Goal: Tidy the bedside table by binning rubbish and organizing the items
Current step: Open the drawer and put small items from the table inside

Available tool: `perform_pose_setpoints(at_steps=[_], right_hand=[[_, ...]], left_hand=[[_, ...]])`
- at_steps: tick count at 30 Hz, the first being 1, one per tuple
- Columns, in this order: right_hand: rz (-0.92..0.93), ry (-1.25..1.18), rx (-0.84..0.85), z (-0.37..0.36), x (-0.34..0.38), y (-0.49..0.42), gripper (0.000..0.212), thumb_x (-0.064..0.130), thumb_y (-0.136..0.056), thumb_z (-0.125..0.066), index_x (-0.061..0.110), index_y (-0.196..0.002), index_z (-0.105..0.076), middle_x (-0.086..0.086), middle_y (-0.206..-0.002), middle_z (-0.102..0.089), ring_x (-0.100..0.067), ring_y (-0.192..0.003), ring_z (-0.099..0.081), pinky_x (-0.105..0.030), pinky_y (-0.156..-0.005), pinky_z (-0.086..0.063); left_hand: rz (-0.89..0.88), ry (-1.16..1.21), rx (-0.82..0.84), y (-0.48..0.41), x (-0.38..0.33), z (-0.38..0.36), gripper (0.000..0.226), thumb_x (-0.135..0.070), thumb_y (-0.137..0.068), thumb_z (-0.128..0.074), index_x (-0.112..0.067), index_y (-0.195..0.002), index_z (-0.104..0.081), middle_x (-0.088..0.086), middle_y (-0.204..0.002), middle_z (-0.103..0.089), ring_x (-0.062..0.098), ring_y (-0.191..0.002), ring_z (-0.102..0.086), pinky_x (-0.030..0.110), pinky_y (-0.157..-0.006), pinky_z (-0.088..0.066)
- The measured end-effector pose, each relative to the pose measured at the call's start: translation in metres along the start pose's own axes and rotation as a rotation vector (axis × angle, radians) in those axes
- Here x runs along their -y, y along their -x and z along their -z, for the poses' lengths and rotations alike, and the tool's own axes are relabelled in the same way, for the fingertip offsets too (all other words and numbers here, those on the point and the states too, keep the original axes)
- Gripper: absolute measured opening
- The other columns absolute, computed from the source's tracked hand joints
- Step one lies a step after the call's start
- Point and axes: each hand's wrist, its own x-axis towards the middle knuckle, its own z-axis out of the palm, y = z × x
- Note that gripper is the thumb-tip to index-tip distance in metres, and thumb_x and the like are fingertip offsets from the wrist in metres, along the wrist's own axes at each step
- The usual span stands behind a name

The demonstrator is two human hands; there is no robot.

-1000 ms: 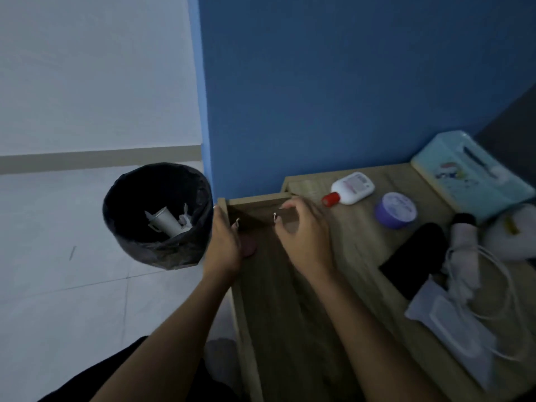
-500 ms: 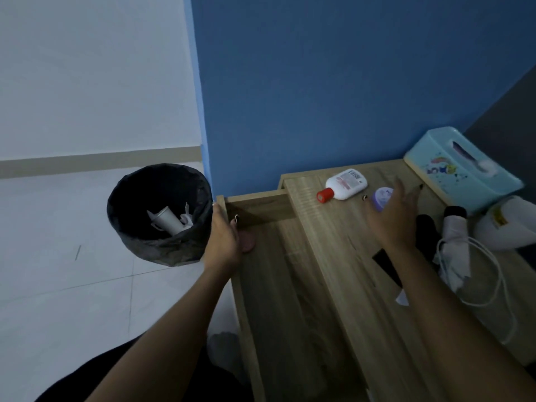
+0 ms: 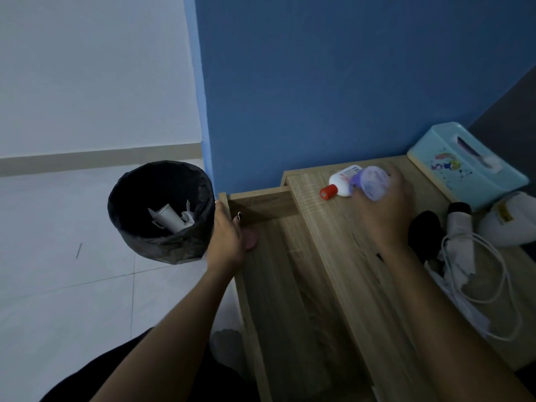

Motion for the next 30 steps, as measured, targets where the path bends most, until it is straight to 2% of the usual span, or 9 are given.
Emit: perform_pose_setpoints(at_steps=[3,6,9,12,15,18,21,25,30], right_hand=[[0.137,-0.165,0.120,-0.023,0.040,0.035,0.074,0.029,-0.075,-0.075,0.015,-0.139,-0.040,-0.008,-0.135,-0.049,-0.022,-0.125,-0.046,-0.026,-0.097,-0.039],[0.214,-0.192,0.226,-0.049,0.065,0.076,0.072,0.029,-0.075,-0.073,0.017,-0.138,-0.040,-0.004,-0.133,-0.047,-0.019,-0.124,-0.045,-0.028,-0.097,-0.044],[0.199,-0.131,0.356,-0.075,0.069,0.108,0.073,0.032,-0.078,-0.071,0.022,-0.141,-0.036,-0.001,-0.138,-0.043,-0.015,-0.127,-0.040,-0.020,-0.089,-0.042],[0.150,-0.077,0.393,-0.095,0.055,0.125,0.072,0.029,-0.080,-0.071,0.023,-0.142,-0.034,-0.002,-0.142,-0.040,-0.015,-0.130,-0.038,-0.017,-0.089,-0.034],[0.068,-0.042,0.421,-0.111,0.033,0.129,0.073,0.022,-0.080,-0.072,0.023,-0.141,-0.034,-0.004,-0.143,-0.038,-0.017,-0.131,-0.038,-0.020,-0.094,-0.035],[0.006,0.005,0.438,-0.126,0.013,0.128,0.071,0.014,-0.079,-0.072,0.021,-0.140,-0.036,-0.005,-0.145,-0.037,-0.021,-0.134,-0.037,-0.028,-0.104,-0.037],[-0.038,0.080,0.507,-0.143,-0.001,0.124,0.069,0.010,-0.081,-0.069,0.017,-0.140,-0.035,-0.007,-0.148,-0.034,-0.024,-0.137,-0.033,-0.035,-0.111,-0.031],[-0.019,0.031,0.573,-0.159,-0.008,0.116,0.060,0.008,-0.083,-0.066,0.011,-0.136,-0.039,-0.016,-0.140,-0.038,-0.032,-0.126,-0.042,-0.038,-0.103,-0.038],[0.012,0.106,0.551,-0.177,-0.006,0.116,0.067,0.003,-0.081,-0.068,0.016,-0.139,-0.037,-0.010,-0.149,-0.031,-0.025,-0.136,-0.034,-0.036,-0.109,-0.035]], left_hand=[[0.011,0.012,0.002,-0.001,0.000,0.000,0.063,-0.034,-0.101,-0.034,-0.019,-0.152,0.000,0.007,-0.160,-0.017,0.028,-0.141,-0.032,0.039,-0.108,-0.034],[0.004,-0.023,-0.006,-0.001,0.001,0.000,0.062,-0.030,-0.102,-0.033,-0.014,-0.152,-0.001,0.009,-0.160,-0.014,0.028,-0.143,-0.029,0.039,-0.110,-0.030],[0.009,-0.039,-0.005,-0.002,0.001,-0.002,0.063,-0.031,-0.101,-0.033,-0.015,-0.152,0.000,0.011,-0.159,-0.016,0.029,-0.141,-0.032,0.041,-0.107,-0.035],[0.024,-0.031,-0.016,-0.001,-0.001,-0.003,0.063,-0.031,-0.101,-0.035,-0.017,-0.152,0.000,0.010,-0.159,-0.017,0.029,-0.140,-0.033,0.042,-0.106,-0.036],[0.015,-0.029,-0.030,-0.001,0.001,-0.004,0.061,-0.030,-0.101,-0.032,-0.017,-0.152,0.000,0.008,-0.160,-0.015,0.026,-0.143,-0.028,0.040,-0.111,-0.031],[0.019,-0.024,-0.035,-0.002,0.003,-0.004,0.061,-0.031,-0.101,-0.032,-0.020,-0.152,-0.001,0.008,-0.158,-0.021,0.028,-0.139,-0.035,0.040,-0.107,-0.035],[0.019,0.000,-0.032,-0.001,0.003,-0.004,0.061,-0.031,-0.101,-0.033,-0.021,-0.152,-0.001,0.007,-0.158,-0.022,0.029,-0.137,-0.037,0.038,-0.105,-0.036],[0.009,0.005,-0.037,0.000,0.002,-0.003,0.061,-0.030,-0.101,-0.033,-0.020,-0.152,-0.001,0.007,-0.159,-0.021,0.029,-0.136,-0.039,0.037,-0.102,-0.037],[-0.008,-0.002,-0.044,0.001,0.003,-0.002,0.060,-0.029,-0.101,-0.032,-0.018,-0.152,-0.001,0.006,-0.159,-0.020,0.027,-0.135,-0.041,0.033,-0.099,-0.038]])
